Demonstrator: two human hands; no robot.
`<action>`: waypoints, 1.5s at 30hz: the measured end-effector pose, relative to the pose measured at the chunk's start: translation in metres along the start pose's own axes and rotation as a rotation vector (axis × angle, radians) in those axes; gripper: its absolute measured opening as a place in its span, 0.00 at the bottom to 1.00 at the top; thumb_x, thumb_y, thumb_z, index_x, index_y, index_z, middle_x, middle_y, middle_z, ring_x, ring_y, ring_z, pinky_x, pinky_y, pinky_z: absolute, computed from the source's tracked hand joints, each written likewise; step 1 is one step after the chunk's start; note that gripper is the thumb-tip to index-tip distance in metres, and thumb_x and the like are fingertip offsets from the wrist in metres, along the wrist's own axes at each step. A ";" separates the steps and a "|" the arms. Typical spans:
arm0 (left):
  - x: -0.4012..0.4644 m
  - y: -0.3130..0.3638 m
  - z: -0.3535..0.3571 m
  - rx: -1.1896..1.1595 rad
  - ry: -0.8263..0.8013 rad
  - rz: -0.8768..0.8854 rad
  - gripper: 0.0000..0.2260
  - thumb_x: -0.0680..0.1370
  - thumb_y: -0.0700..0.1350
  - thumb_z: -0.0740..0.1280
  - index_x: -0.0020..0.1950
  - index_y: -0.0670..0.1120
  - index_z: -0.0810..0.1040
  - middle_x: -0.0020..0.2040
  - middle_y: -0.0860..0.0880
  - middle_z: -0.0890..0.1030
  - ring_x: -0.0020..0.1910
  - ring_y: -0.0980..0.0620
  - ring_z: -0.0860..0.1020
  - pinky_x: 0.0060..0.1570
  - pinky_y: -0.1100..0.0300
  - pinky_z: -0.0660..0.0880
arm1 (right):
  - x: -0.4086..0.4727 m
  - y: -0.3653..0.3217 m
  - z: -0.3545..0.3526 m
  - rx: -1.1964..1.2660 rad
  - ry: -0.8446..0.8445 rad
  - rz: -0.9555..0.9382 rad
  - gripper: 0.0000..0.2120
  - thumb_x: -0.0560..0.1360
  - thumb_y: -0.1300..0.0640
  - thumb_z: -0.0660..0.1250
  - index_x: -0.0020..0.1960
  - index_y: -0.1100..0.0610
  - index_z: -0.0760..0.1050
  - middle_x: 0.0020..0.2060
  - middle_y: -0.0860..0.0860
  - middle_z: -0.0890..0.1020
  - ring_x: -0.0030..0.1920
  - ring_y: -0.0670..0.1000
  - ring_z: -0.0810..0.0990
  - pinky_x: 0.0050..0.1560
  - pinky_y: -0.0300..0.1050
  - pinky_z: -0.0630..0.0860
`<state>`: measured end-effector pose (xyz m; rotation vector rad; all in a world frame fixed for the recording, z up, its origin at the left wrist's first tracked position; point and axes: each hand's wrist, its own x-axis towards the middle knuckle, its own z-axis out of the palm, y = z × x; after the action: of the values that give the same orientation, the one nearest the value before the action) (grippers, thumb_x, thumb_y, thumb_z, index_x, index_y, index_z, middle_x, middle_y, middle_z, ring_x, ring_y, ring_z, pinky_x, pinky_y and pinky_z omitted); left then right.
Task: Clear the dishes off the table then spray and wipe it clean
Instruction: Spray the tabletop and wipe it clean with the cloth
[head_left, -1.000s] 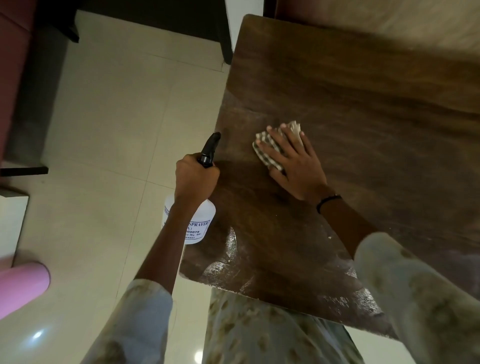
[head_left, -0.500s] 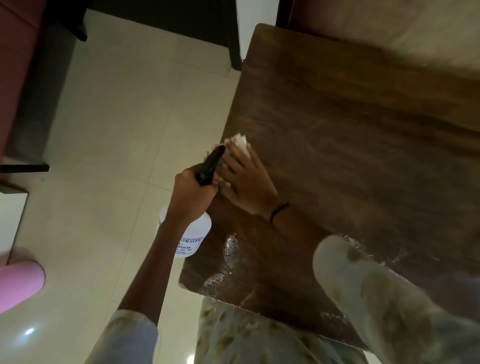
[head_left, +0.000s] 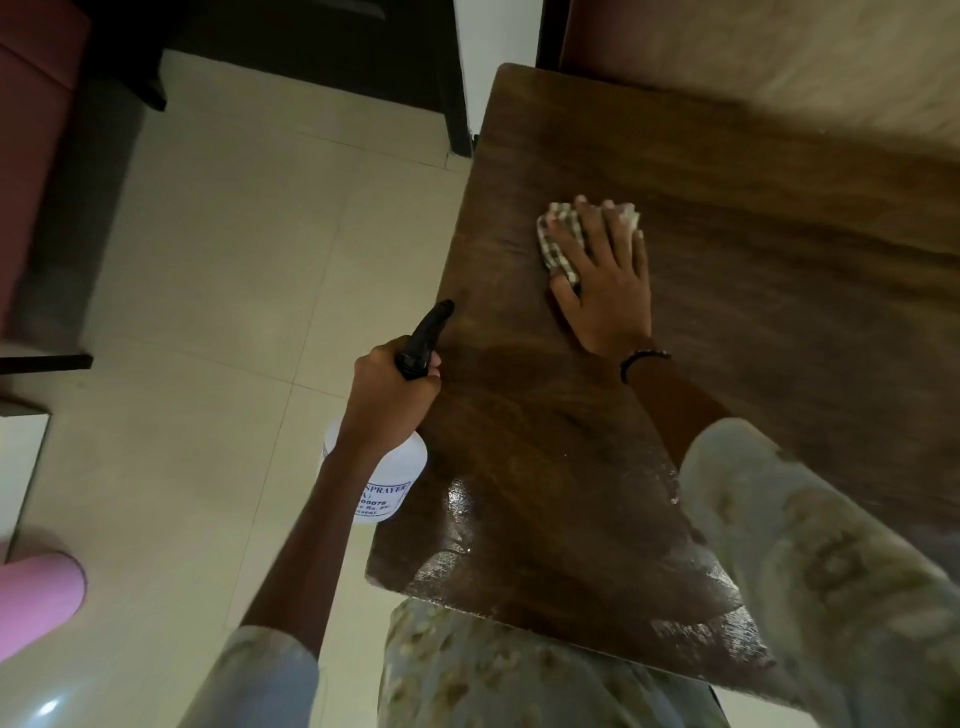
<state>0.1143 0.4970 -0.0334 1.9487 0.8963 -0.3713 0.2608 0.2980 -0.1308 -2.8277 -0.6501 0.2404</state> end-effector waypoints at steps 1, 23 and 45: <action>-0.001 -0.001 -0.001 -0.008 -0.004 0.001 0.05 0.73 0.36 0.67 0.46 0.44 0.81 0.42 0.39 0.83 0.34 0.45 0.76 0.37 0.57 0.72 | -0.008 -0.005 0.002 0.023 0.025 0.101 0.29 0.79 0.44 0.52 0.79 0.44 0.53 0.79 0.51 0.54 0.79 0.57 0.48 0.76 0.61 0.49; -0.059 -0.033 0.029 0.062 -0.101 0.088 0.06 0.73 0.37 0.68 0.44 0.47 0.82 0.42 0.40 0.83 0.32 0.46 0.76 0.37 0.56 0.71 | -0.165 0.026 0.013 -0.137 -0.079 -0.279 0.29 0.77 0.45 0.55 0.78 0.46 0.59 0.78 0.52 0.60 0.78 0.57 0.54 0.76 0.61 0.53; -0.155 -0.065 0.086 0.057 -0.060 0.130 0.12 0.72 0.35 0.68 0.41 0.53 0.80 0.44 0.42 0.83 0.33 0.48 0.75 0.43 0.52 0.73 | -0.314 -0.042 0.050 0.034 -0.031 -0.158 0.29 0.76 0.46 0.56 0.77 0.46 0.60 0.77 0.52 0.62 0.78 0.57 0.54 0.75 0.63 0.56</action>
<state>-0.0307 0.3763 -0.0294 2.0258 0.7229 -0.3807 -0.0459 0.2038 -0.1345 -2.7274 -0.8629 0.2652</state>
